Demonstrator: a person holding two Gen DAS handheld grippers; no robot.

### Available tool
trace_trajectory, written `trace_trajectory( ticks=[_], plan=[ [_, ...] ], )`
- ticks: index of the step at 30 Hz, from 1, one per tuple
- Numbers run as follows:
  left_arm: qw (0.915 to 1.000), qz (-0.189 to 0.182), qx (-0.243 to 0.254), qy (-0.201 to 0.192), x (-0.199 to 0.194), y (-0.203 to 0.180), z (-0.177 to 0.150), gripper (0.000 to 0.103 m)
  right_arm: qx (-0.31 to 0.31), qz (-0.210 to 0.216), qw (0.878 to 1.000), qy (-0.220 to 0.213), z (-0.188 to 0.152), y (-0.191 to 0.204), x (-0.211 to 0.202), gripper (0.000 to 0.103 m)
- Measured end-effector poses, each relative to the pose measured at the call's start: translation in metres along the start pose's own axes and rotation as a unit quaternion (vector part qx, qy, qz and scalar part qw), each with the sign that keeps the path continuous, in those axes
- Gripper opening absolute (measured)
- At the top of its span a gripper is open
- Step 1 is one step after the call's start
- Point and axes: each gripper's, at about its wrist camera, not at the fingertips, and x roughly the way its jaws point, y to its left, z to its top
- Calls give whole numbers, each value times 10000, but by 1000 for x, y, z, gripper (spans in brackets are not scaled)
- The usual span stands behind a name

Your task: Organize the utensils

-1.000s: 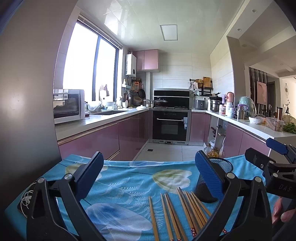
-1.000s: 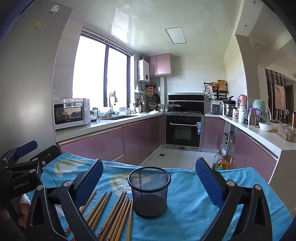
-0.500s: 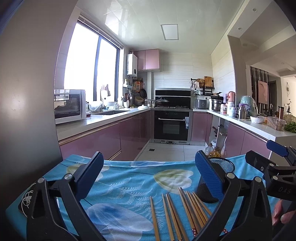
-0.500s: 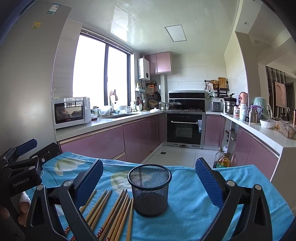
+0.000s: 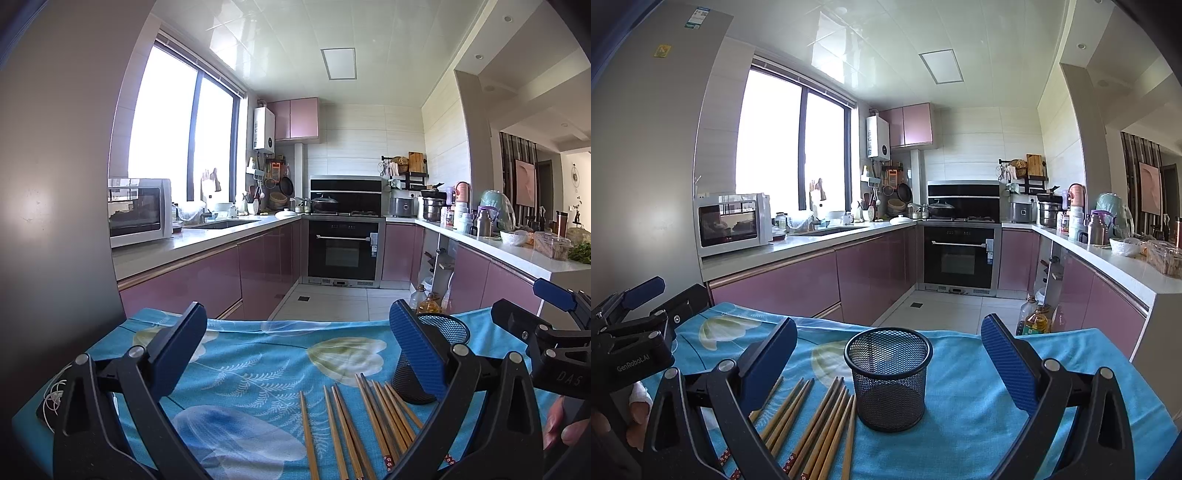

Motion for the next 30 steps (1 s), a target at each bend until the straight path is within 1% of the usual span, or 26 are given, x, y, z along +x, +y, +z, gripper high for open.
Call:
trace_trajectory(
  ticks=[30],
  plan=[
    [10000,-8,5,6,0,0,0,97,17,24,10000,44,-2,2,1,97]
  ],
)
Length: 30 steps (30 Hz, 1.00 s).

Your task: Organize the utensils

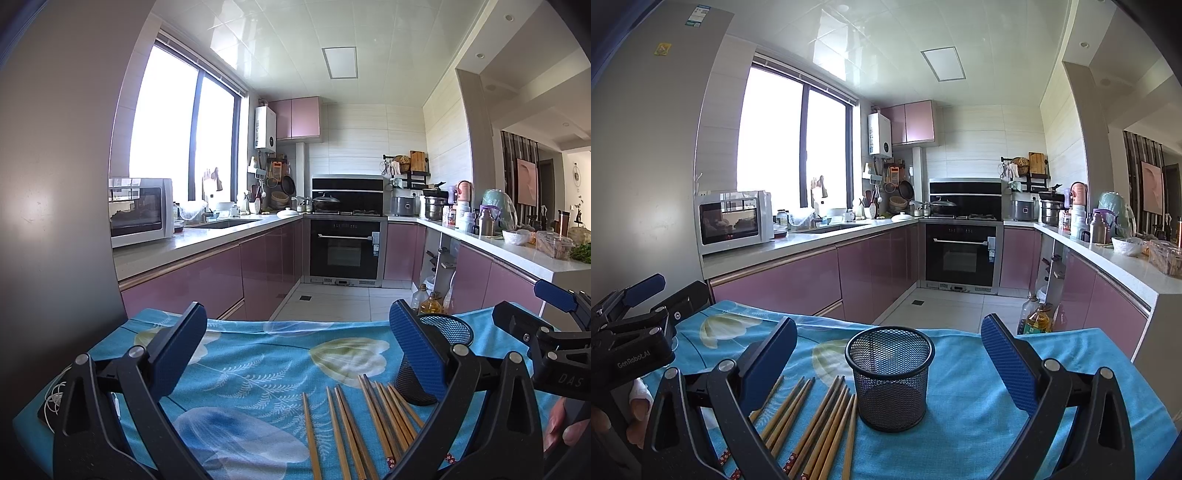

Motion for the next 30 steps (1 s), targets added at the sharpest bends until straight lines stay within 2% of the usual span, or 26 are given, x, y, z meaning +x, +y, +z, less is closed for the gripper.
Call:
trace_trajectory(
  ticks=[30],
  plan=[
    [9999,38,6,169,1,3,0,97,69,19,9997,238,-2,-12,4,97]
  ],
)
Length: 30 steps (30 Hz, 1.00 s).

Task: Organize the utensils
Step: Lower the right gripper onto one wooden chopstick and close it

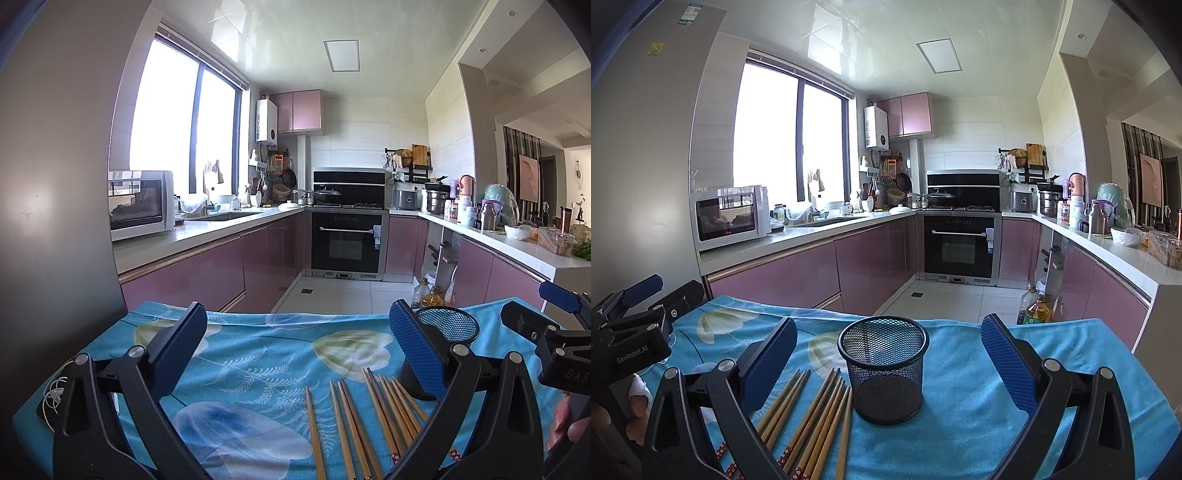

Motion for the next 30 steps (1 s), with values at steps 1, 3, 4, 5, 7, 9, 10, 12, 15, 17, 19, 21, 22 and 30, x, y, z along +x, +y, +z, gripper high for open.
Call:
trace_trajectory(
  ticks=[1,3,4,5,7,9,10,12,15,17,19,21,22,30],
  plan=[
    [10000,-3,-5,37,1,1,0,97,-16,12,10000,57,0,0,2,97],
    [9999,-15,-19,124,3,2,-1,98,-81,58,9997,224,-2,1,5,97],
    [9998,-20,-27,187,5,3,-1,98,-137,89,9993,329,-4,1,7,97],
    [9996,-25,-26,264,7,5,-3,97,-214,132,9986,469,-5,2,9,97],
    [9991,-48,21,424,8,8,-5,97,-366,273,9954,845,-11,4,16,97],
    [9983,-44,122,576,11,11,-8,97,-489,455,9885,1356,-20,7,27,97],
    [9975,-31,196,678,14,11,-10,97,-557,517,9837,1630,-26,9,34,94],
    [9951,-84,286,939,20,13,-14,97,-601,615,9736,2116,-40,13,48,85],
    [9892,-297,294,1408,34,17,-25,97,-372,774,9573,2762,-58,12,67,68],
    [9841,-381,377,1694,42,17,-33,93,-284,870,9518,2927,-67,14,74,56],
    [9785,-472,452,1957,52,17,-45,87,-285,905,9490,3007,-70,17,77,50],
    [9722,-548,527,2214,60,17,-55,78,-339,941,9453,3106,-73,21,79,44],
    [9689,-583,569,2335,64,16,-60,75,-365,943,9437,3150,-72,21,80,42],
    [9456,-854,838,3025,88,2,-86,54,-522,877,9349,3400,-76,29,93,26]
  ],
)
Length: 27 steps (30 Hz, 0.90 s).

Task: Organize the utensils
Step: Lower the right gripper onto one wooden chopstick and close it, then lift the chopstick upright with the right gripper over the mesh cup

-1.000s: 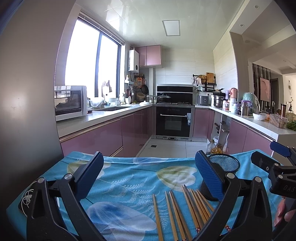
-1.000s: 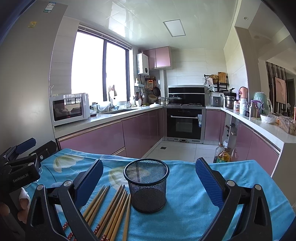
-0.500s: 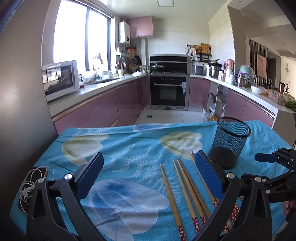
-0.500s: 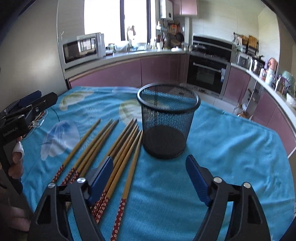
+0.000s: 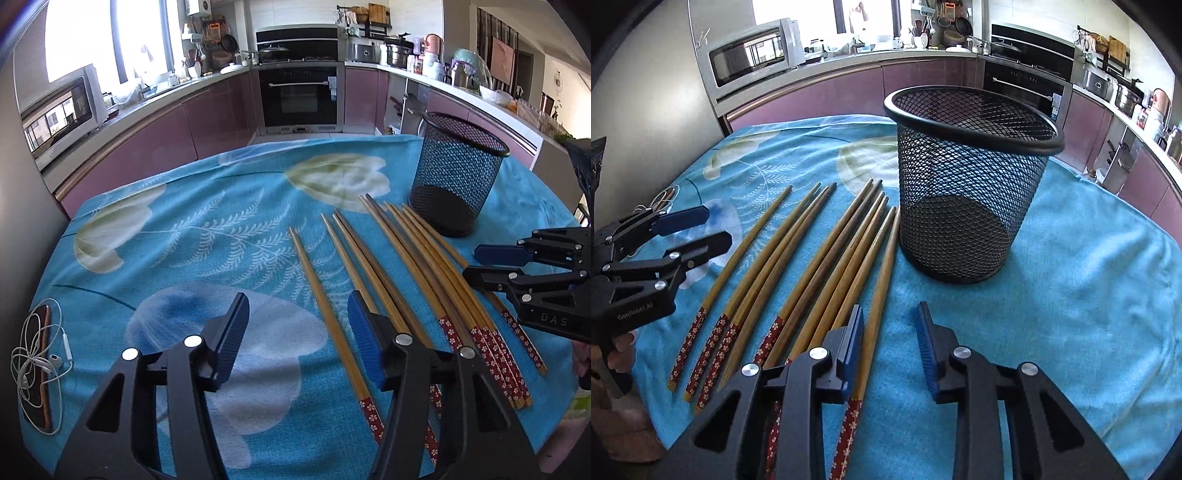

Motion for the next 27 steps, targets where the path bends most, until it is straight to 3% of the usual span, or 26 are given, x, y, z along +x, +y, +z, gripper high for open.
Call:
trace_trajectory(
  ticks=[4,12,16,17,22,27],
  plan=[
    [9995,-18,-19,307,15,-2,-2,54,173,196,9997,37,3,-4,4,7],
    [9988,-130,-245,408,34,-1,8,46,415,485,9979,-117,1,-10,-5,6],
    [9983,-272,-301,428,35,-4,11,23,350,695,9965,-310,0,-11,-21,6],
    [9978,-349,-356,444,35,-4,12,11,337,773,9958,-362,0,-12,-26,6],
    [9959,-550,-579,423,26,1,14,8,247,1061,9909,-793,5,-13,-55,6],
    [9944,-805,-680,88,-4,7,28,8,223,1162,9848,-1274,19,-21,-85,6]
  ],
)
